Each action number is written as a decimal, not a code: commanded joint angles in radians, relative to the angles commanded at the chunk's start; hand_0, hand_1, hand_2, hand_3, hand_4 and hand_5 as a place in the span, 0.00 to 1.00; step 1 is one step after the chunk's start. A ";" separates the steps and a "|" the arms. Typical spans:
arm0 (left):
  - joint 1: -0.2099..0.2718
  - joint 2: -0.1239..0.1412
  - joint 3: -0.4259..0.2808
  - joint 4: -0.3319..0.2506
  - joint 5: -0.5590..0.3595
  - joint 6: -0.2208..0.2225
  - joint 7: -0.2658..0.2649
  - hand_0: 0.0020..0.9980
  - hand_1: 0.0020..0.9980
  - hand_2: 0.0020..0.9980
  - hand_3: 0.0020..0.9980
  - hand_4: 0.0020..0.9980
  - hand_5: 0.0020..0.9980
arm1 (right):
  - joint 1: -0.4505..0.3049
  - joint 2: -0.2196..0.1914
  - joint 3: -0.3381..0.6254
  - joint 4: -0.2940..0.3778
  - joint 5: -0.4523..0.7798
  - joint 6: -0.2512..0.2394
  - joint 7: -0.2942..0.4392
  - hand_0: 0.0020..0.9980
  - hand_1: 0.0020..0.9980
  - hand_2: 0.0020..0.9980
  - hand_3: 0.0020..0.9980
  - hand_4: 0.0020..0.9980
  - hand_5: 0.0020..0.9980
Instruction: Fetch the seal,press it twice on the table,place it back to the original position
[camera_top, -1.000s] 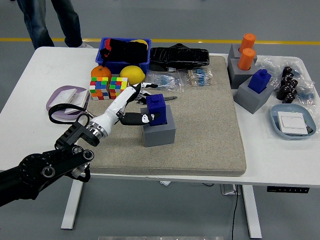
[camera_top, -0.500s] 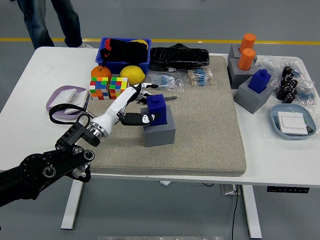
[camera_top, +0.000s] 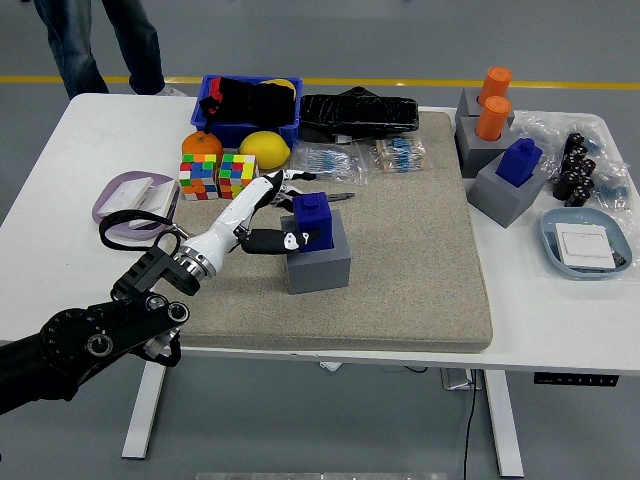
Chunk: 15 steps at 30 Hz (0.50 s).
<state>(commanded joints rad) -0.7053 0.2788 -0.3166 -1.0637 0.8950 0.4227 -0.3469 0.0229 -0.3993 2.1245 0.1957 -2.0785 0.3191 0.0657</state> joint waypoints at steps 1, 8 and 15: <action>0.000 -0.001 0.001 0.002 -0.003 0.001 -0.002 0.58 0.47 0.42 0.82 0.69 0.00 | 0.000 0.000 -0.001 0.000 0.001 0.000 0.000 0.91 0.81 0.81 0.80 0.99 0.69; 0.001 -0.007 0.011 0.006 -0.009 0.001 -0.004 0.58 0.47 0.42 0.82 0.69 0.00 | 0.000 0.002 -0.002 0.000 0.001 0.001 0.000 0.91 0.81 0.81 0.80 0.99 0.69; -0.002 -0.010 0.023 0.007 -0.012 -0.004 -0.004 0.68 0.69 0.65 0.82 0.71 0.00 | 0.000 0.002 -0.002 0.001 0.002 0.001 0.001 0.91 0.81 0.81 0.80 0.99 0.69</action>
<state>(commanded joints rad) -0.7069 0.2691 -0.2937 -1.0567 0.8830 0.4184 -0.3510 0.0231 -0.3970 2.1220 0.1970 -2.0761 0.3204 0.0662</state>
